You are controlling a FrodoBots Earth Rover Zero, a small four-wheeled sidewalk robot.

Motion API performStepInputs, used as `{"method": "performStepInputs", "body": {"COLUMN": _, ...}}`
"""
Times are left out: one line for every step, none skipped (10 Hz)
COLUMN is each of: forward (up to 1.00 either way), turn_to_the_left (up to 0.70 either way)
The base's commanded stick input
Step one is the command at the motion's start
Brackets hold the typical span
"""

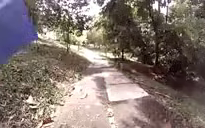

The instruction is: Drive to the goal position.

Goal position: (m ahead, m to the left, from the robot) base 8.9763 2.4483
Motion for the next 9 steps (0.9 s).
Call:
{"method": "performStepInputs", "body": {"forward": 0.50, "turn_to_the_left": 0.29}}
{"method": "performStepInputs", "body": {"forward": 0.50, "turn_to_the_left": 0.39}}
{"method": "performStepInputs", "body": {"forward": 0.50, "turn_to_the_left": 0.00}}
{"method": "performStepInputs", "body": {"forward": 0.50, "turn_to_the_left": 0.00}}
{"method": "performStepInputs", "body": {"forward": 0.50, "turn_to_the_left": 0.00}}
{"method": "performStepInputs", "body": {"forward": 0.50, "turn_to_the_left": 0.00}}
{"method": "performStepInputs", "body": {"forward": 0.50, "turn_to_the_left": 0.00}}
{"method": "performStepInputs", "body": {"forward": 0.50, "turn_to_the_left": 0.07}}
{"method": "performStepInputs", "body": {"forward": 0.50, "turn_to_the_left": 0.37}}
